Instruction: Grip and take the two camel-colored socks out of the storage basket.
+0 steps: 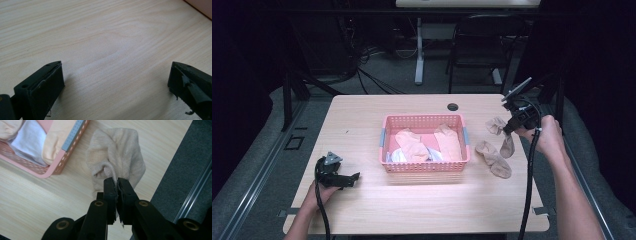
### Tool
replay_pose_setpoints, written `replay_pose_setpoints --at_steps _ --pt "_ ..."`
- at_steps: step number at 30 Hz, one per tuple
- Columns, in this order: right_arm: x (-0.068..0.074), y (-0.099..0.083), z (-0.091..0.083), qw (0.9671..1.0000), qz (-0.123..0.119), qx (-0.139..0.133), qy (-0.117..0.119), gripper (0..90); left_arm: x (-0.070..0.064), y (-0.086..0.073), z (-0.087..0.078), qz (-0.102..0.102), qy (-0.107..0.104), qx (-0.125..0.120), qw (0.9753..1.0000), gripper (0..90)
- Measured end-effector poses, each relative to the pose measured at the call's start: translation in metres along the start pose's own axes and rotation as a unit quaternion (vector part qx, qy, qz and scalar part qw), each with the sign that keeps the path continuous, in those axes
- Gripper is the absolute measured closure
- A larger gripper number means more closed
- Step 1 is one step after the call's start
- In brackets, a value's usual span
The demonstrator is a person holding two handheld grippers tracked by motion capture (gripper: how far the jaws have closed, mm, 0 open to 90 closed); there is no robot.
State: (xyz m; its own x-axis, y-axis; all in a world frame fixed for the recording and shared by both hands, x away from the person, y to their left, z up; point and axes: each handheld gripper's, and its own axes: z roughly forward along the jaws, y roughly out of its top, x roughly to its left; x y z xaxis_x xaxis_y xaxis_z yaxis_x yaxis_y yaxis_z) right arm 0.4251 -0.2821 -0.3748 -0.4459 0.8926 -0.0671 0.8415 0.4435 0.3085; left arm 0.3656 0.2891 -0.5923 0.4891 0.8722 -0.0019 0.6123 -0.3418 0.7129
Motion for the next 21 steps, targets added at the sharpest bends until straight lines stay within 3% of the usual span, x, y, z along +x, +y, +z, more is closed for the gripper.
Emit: replay_pose_setpoints --at_steps 12,13,21 --pt "-0.014 -0.008 0.045 0.9989 0.021 0.038 0.015 85.3 0.0 0.0 0.0 0.0 0.0 0.0 1.0 0.2" --pt "-0.013 -0.009 0.05 0.9988 0.032 0.035 0.014 85.3 0.0 0.0 0.0 0.0 0.0 0.0 1.0 0.2" --pt "-0.014 -0.009 0.083 0.9974 0.038 0.059 0.017 85.0 0.0 0.0 0.0 0.0 0.0 0.0 1.0 0.2"
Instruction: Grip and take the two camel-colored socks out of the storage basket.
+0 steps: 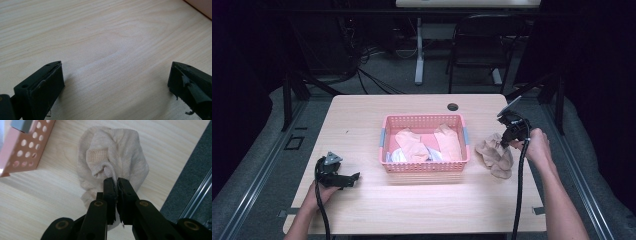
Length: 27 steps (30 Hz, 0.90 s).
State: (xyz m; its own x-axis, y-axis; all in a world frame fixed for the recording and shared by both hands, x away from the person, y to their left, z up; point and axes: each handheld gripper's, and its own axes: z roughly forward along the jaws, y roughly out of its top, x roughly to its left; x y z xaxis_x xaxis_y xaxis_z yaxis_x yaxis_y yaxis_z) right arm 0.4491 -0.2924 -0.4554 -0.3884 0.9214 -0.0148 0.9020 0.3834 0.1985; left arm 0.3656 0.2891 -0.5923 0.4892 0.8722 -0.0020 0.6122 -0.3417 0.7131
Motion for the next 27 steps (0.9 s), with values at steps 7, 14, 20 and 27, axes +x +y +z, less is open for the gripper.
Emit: replay_pose_setpoints --at_steps 7,14,20,27 --pt "0.0 0.002 0.026 0.9998 0.009 0.012 0.01 84.2 0.0 0.0 0.0 0.0 0.0 0.0 1.0 0.2" --pt "-0.002 -0.002 0.046 0.9995 0.017 0.018 0.02 83.6 0.0 0.0 0.0 0.0 0.001 -0.001 1.0 0.2" --pt "-0.002 -0.009 0.05 0.999 0.02 0.016 0.035 76.2 0.0 0.0 0.0 -0.001 0.001 0.0 1.0 0.2" --pt "0.0 -0.024 0.027 0.9989 0.021 -0.023 0.035 40.1 0.0 0.0 0.0 0.0 0.001 -0.001 1.0 0.2"
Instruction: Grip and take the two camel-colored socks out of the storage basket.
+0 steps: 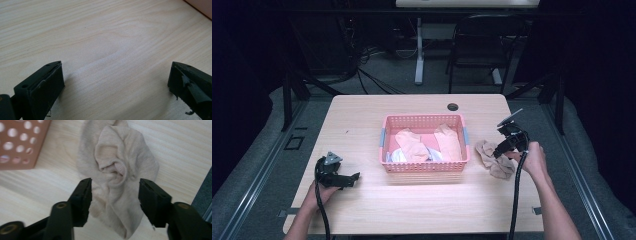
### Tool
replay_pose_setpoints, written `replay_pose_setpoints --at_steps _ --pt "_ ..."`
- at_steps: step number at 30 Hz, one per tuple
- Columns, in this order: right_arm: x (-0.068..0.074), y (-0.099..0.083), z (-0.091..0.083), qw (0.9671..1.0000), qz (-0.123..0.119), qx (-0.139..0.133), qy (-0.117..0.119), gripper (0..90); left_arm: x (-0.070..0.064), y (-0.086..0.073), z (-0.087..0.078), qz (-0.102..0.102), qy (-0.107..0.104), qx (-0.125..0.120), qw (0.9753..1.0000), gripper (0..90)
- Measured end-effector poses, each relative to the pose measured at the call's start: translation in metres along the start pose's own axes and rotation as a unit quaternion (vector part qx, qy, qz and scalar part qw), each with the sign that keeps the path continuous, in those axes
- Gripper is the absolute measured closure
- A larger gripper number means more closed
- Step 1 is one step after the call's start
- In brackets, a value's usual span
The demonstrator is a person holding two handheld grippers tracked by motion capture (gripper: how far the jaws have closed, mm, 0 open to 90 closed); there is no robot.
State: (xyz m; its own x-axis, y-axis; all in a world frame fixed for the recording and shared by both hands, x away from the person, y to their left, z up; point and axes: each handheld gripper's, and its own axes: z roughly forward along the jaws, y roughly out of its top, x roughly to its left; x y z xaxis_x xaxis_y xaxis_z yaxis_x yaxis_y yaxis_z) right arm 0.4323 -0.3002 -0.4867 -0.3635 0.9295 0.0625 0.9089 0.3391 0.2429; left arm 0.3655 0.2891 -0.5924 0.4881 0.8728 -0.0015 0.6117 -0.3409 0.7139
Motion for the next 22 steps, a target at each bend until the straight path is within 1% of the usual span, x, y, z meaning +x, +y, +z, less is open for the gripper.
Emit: replay_pose_setpoints --at_steps 1,2,3,5,6,7,8,10,11,13,14,15,16,18,19,20,21,22 --pt "0.001 -0.002 -0.004 1.0 -0.003 -0.001 0.003 36.8 0.0 0.0 0.0 0.0 0.0 0.0 1.0 0.2" --pt "0.002 -0.006 -0.007 0.9999 -0.002 -0.012 0.009 34.1 0.0 0.0 0.0 0.0 -0.001 0.0 1.0 0.2" --pt "0.002 -0.009 -0.011 0.9998 -0.008 -0.012 0.012 30.4 0.0 0.0 0.0 0.0 0.0 0.0 1.0 0.2" --pt "0.005 -0.015 -0.016 0.9997 -0.01 -0.018 0.012 21.8 0.0 0.0 0.0 0.0 0.0 0.0 1.0 0.2" --pt "0.006 -0.019 -0.019 0.9997 -0.018 -0.015 0.012 18.2 0.0 0.0 0.0 0.0 0.0 0.0 1.0 0.2" --pt "0.007 -0.025 -0.02 0.9996 -0.017 -0.02 0.013 14.2 0.0 0.0 0.0 0.0 0.0 0.0 1.0 0.2" --pt "0.008 -0.03 -0.02 0.9996 -0.016 -0.022 0.012 14.4 0.0 0.0 0.0 0.0 0.0 0.0 1.0 0.2" --pt "0.008 -0.038 -0.021 0.9996 -0.018 -0.024 0.0 13.8 0.0 0.0 0.0 0.0 0.0 0.0 1.0 0.2" --pt "0.008 -0.044 -0.02 0.9994 -0.013 -0.031 -0.002 13.4 0.0 0.0 0.0 0.0 0.0 0.0 1.0 0.2" --pt "0.006 -0.054 -0.019 0.9995 -0.013 -0.03 0.003 9.0 0.0 0.0 0.0 0.0 -0.001 0.0 1.0 0.2" --pt "0.006 -0.058 -0.017 0.9995 -0.009 -0.031 0.001 7.0 0.0 0.0 0.0 0.0 -0.001 0.0 1.0 0.2" --pt "0.004 -0.062 -0.016 0.9997 -0.01 -0.023 0.004 4.4 0.0 0.0 0.0 0.0 -0.001 0.0 1.0 0.2" --pt "0.004 -0.066 -0.013 0.9997 -0.003 -0.023 0.005 2.6 0.0 0.0 0.0 0.0 -0.001 0.0 1.0 0.1" --pt "0.001 -0.071 -0.008 0.9998 0.0 -0.014 0.011 1.0 0.0 0.0 0.0 0.001 -0.001 0.0 1.0 0.1" --pt "-0.001 -0.072 -0.006 0.9999 -0.002 -0.01 0.008 0.0 0.0 0.0 0.0 0.001 -0.002 0.0 1.0 0.1" --pt "-0.003 -0.074 -0.004 1.0 0.001 -0.006 0.007 0.0 0.0 0.0 0.0 0.001 -0.002 0.0 1.0 0.1" --pt "-0.004 -0.074 -0.002 0.9999 0.006 -0.009 0.005 0.0 0.001 0.0 0.0 0.001 -0.003 0.001 1.0 0.1" --pt "-0.006 -0.074 -0.002 1.0 0.002 -0.006 0.007 0.0 0.001 0.0 0.0 0.002 -0.004 0.002 1.0 0.1"
